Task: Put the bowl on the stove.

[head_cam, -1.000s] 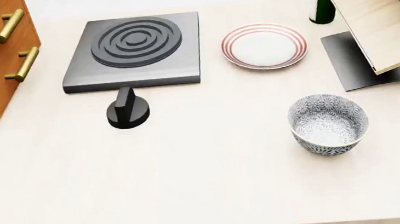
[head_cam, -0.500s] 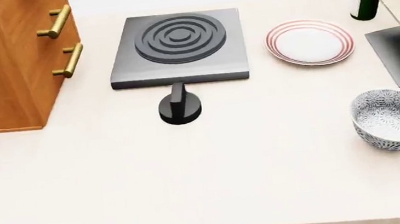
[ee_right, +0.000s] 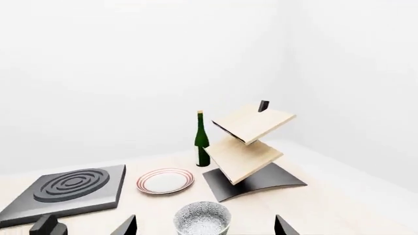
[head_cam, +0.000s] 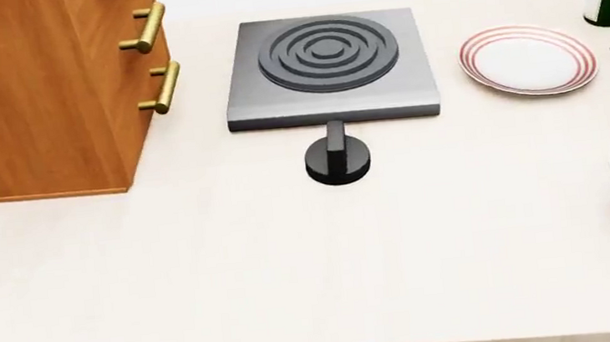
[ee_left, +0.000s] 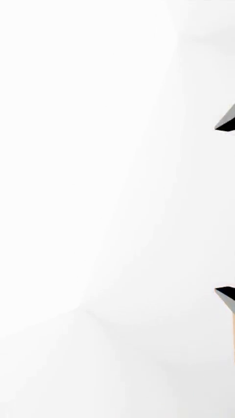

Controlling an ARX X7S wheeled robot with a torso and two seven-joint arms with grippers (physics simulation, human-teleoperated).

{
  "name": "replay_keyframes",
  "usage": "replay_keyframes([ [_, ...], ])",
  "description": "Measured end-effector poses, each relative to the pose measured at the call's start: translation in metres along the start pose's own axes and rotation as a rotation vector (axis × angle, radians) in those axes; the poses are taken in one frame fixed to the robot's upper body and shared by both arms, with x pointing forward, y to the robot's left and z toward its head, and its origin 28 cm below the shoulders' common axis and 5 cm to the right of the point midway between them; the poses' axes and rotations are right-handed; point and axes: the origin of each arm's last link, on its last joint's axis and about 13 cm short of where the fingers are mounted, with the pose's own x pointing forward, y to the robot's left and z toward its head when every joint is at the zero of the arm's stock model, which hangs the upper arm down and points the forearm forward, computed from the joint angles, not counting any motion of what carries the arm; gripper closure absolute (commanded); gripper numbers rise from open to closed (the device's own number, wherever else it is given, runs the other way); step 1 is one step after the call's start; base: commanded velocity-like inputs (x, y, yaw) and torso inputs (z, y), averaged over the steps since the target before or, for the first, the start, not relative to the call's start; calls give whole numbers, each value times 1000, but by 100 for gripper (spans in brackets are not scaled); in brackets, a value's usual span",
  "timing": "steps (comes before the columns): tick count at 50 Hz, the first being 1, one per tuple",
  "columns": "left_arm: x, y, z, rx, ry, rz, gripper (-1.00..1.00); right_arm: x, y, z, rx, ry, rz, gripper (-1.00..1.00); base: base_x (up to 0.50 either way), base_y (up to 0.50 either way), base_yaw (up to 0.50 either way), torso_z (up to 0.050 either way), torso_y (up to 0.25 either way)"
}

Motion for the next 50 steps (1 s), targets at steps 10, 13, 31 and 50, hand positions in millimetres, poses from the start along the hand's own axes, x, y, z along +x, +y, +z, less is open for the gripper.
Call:
replay_keyframes([
  [10, 0, 0, 0, -1, 1, -1, -100, 0, 1, -2, -17, 11, 17, -100, 27, 0, 0, 0, 0],
  [13, -1, 0, 0, 0, 0, -2, -100, 0, 1, -3, -18, 9, 20, -100, 460, 5, 0, 0, 0],
  [31, 0, 0, -1, -1, 3, -2, -100, -2, 1, -5, -22, 13, 29, -100, 500, 7, 0, 0, 0],
  [50, -1, 0, -2, 0, 8, -3, -100, -2, 1, -7, -35, 24, 32, -100, 500, 7, 0, 0, 1],
])
